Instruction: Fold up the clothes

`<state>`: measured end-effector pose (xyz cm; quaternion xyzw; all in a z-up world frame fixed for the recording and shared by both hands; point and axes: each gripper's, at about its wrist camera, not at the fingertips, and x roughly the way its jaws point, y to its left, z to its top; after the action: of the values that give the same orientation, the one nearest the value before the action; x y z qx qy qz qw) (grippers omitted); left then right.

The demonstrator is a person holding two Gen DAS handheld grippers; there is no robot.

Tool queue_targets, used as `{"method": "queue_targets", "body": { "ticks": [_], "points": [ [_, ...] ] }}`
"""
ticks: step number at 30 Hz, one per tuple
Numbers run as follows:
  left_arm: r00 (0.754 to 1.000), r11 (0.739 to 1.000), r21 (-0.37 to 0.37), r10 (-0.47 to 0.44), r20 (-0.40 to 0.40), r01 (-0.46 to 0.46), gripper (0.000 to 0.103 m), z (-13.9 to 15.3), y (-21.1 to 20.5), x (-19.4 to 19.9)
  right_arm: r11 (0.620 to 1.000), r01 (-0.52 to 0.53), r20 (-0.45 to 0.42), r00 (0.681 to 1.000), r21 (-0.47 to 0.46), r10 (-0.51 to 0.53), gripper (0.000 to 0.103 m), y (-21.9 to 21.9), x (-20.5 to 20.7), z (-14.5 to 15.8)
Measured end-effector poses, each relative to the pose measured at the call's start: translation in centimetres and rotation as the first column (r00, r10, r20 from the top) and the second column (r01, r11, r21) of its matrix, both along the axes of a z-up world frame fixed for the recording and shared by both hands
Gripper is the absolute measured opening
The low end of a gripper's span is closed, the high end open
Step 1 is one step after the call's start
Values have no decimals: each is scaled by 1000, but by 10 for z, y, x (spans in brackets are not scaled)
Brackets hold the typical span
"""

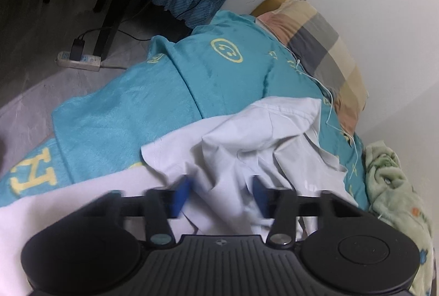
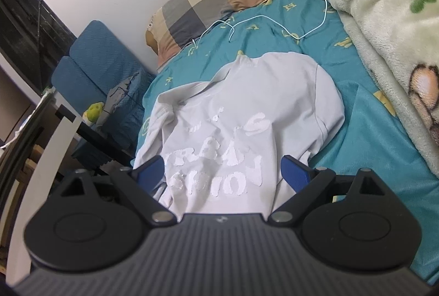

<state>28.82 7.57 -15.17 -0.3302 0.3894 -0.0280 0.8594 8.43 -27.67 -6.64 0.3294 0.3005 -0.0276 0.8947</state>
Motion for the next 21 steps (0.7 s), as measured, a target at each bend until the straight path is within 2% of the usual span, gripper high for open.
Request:
{"method": "queue_targets", "body": {
  "ticks": [1, 2, 3, 5, 8, 10, 14, 16, 18, 21],
  "points": [
    [1000, 1000, 12, -2, -1, 2, 14, 2, 1, 3, 1000, 1, -5, 1000, 1, -1, 93, 0, 0, -1],
    [1000, 1000, 24, -4, -3, 4, 9, 4, 1, 7, 1000, 1, -11, 1000, 6, -1, 93, 0, 0, -2],
    [1000, 999, 39, -7, 5, 6, 6, 8, 2, 10, 1000, 2, -16, 1000, 12, -1, 93, 0, 0, -4],
    [997, 997, 78, -18, 69, 13, 5, 27, 6, 15, 1000, 4, -25, 1000, 22, -3, 93, -1, 0, -6],
    [989, 992, 130, -26, 145, 7, 4, 65, 19, 34, 1000, 7, -40, 999, 20, -6, 93, 1, 0, -9],
    [984, 980, 199, -37, 176, 2, 4, 89, 27, 55, 1000, 7, -41, 999, 21, -7, 93, 3, 2, -11],
    [979, 934, 356, -56, 195, -17, 4, 124, 29, 104, 1000, 20, -38, 999, -21, -21, 93, 6, 9, -12],
    [981, 904, 427, -55, 189, -31, 4, 131, 28, 130, 999, 16, -46, 999, -41, -18, 93, 8, 14, -14],
    [985, 870, 492, -44, 169, -46, 4, 125, 29, 155, 998, 13, -60, 998, -57, -16, 93, 9, 20, -19],
    [994, 832, 553, -22, 104, -39, 4, 94, 28, 186, 997, 14, -92, 996, -82, -21, 93, 10, 30, -27]
  ]
}}
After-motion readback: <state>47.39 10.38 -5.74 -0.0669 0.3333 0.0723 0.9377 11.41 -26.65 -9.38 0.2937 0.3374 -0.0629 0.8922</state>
